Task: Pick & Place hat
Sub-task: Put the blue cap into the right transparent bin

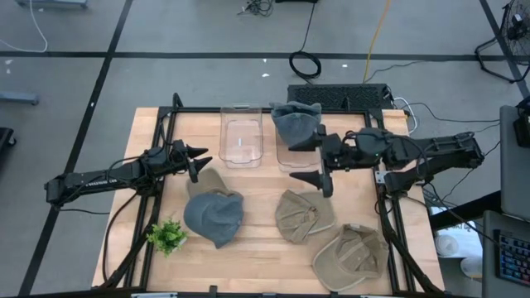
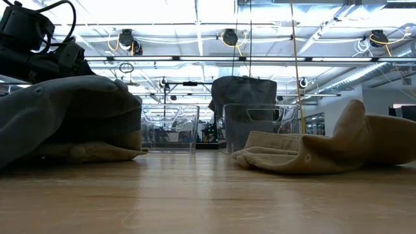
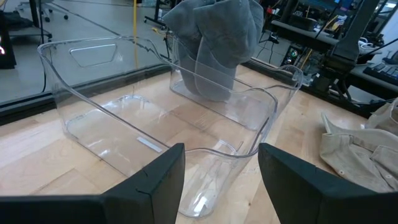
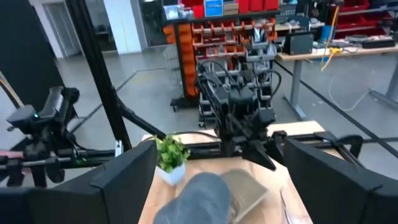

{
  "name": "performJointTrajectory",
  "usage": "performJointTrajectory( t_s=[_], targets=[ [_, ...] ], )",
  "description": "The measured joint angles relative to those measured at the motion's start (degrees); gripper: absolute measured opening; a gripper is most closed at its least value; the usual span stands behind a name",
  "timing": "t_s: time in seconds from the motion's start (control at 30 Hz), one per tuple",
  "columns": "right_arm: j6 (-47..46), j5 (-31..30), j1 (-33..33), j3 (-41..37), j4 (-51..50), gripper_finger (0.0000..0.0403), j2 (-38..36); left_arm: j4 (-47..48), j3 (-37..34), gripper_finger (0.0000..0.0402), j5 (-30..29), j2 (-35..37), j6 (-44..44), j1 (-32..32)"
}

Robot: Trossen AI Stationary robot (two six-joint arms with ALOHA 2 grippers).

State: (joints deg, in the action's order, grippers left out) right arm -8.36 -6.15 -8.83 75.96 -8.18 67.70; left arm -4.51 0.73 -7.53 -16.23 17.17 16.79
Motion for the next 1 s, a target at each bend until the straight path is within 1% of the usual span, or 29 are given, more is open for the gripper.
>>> performJointTrajectory(
  t_s=[0.1,0.13,0.27,0.33,0.43,0.5,0.57,0.67,0.77,0.87,1.0],
  targets=[
    [0.01,-0.24,-0.10,0.00,-0.12,0.0338,0.02,0.01,-0.01,0.0214,0.00,0.00,0.01,0.00],
    [0.01,-1.16,-0.10,0.00,-0.23,0.0338,0.03,0.00,0.00,0.0214,0.01,0.00,0.21,0.00],
    [0.02,-5.50,-0.08,0.00,-0.36,0.0338,0.04,-1.15,-0.02,0.0214,1.44,0.00,6.46,0.01],
    [0.02,-7.28,-0.08,0.00,-0.38,0.0338,0.04,-2.45,-0.01,0.0214,4.68,0.02,6.24,0.03],
    [0.02,-7.56,-0.08,0.00,-0.36,0.0338,0.04,-4.33,0.61,0.0214,13.28,0.00,2.78,0.00],
    [0.02,-7.58,-0.08,0.00,-0.40,0.0338,0.04,-4.34,2.36,0.0214,18.02,0.00,2.89,-0.02],
    [0.02,-7.56,-0.08,0.00,-0.42,0.0338,0.04,-1.80,4.78,0.0214,20.77,0.00,4.07,-0.15],
    [0.02,-7.56,-0.08,0.00,-0.42,0.0338,0.04,5.76,10.28,0.0219,23.00,-0.63,4.86,-0.87],
    [0.12,-7.56,-0.08,0.00,-0.44,0.0338,0.04,14.15,16.55,0.0231,22.53,-2.29,3.68,-1.87],
    [0.71,-7.44,-0.08,0.00,-0.42,0.0338,0.04,20.42,23.09,0.0246,21.17,-4.81,2.81,-2.74],
    [1.80,-7.32,-0.08,0.00,-0.42,0.0338,0.04,25.99,31.70,0.0256,21.01,-9.28,6.34,-3.51]
  ],
)
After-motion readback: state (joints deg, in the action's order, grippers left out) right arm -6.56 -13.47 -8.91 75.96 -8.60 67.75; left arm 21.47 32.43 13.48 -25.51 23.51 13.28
